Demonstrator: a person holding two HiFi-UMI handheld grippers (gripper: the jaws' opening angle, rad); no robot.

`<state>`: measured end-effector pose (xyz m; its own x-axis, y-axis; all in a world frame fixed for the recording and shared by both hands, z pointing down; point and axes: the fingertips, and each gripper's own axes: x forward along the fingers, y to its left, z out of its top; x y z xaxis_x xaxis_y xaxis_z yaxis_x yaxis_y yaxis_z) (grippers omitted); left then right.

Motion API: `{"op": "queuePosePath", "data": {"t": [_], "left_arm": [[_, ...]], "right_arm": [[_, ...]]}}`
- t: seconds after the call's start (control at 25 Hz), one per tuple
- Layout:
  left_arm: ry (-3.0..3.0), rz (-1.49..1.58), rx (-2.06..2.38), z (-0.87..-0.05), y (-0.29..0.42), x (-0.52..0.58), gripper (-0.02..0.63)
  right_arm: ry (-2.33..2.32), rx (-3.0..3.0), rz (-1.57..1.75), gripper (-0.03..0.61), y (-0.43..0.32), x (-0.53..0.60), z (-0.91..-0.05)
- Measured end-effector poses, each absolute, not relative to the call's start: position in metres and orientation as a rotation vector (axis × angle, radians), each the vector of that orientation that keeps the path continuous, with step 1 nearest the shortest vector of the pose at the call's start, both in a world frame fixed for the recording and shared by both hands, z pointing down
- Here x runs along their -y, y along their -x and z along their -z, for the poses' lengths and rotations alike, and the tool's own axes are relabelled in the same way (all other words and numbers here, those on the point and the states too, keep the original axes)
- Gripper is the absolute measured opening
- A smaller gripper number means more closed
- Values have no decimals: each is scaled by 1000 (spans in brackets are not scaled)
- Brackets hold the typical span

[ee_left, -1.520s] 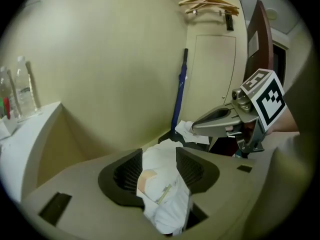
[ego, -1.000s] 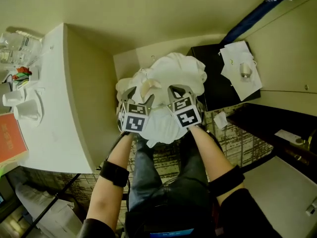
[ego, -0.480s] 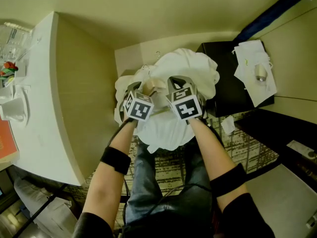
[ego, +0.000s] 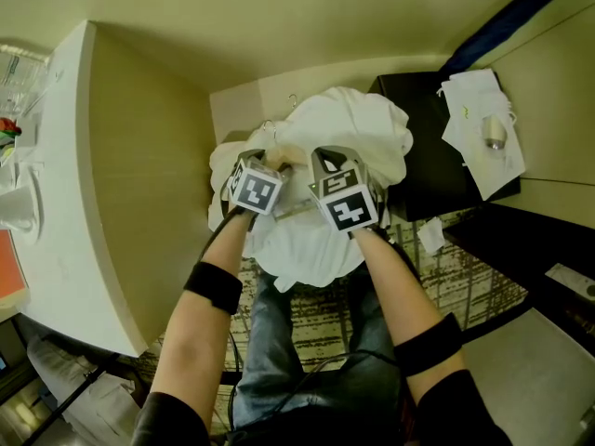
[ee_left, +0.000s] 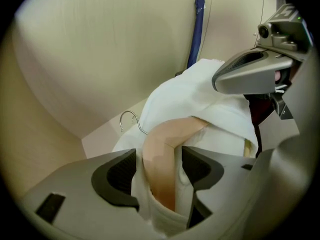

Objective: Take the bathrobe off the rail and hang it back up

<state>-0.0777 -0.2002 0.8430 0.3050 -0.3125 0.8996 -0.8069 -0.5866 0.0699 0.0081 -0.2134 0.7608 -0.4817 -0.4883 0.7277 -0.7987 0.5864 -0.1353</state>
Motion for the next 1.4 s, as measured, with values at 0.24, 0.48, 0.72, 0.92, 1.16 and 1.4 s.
{"op": "queuePosePath", "data": {"t": [0.24,0.48,0.72,0.92,1.16,1.4], "left_arm": [[-2066,-1267,953,-851,74,197,204],[-2084,-1279,990,-850,79,199,192],[-2150,-1210,1045,-845,70,198,190],[-2202,-1198,1225,-818,76,199,190],[-2236,-1180,1487,-749,92,204,190],[-2318,-1176,1750,-648,105,211,186]], "right_arm": [[-1022,2169,-622,25,-9,211,-762],[-1031,2170,-628,25,-10,208,-765],[-1037,2171,-631,25,-10,204,-767],[-1073,2174,-621,25,-18,199,-754],[-1172,2207,-562,25,-34,208,-697],[-1222,2267,-438,25,-37,221,-620]]}}
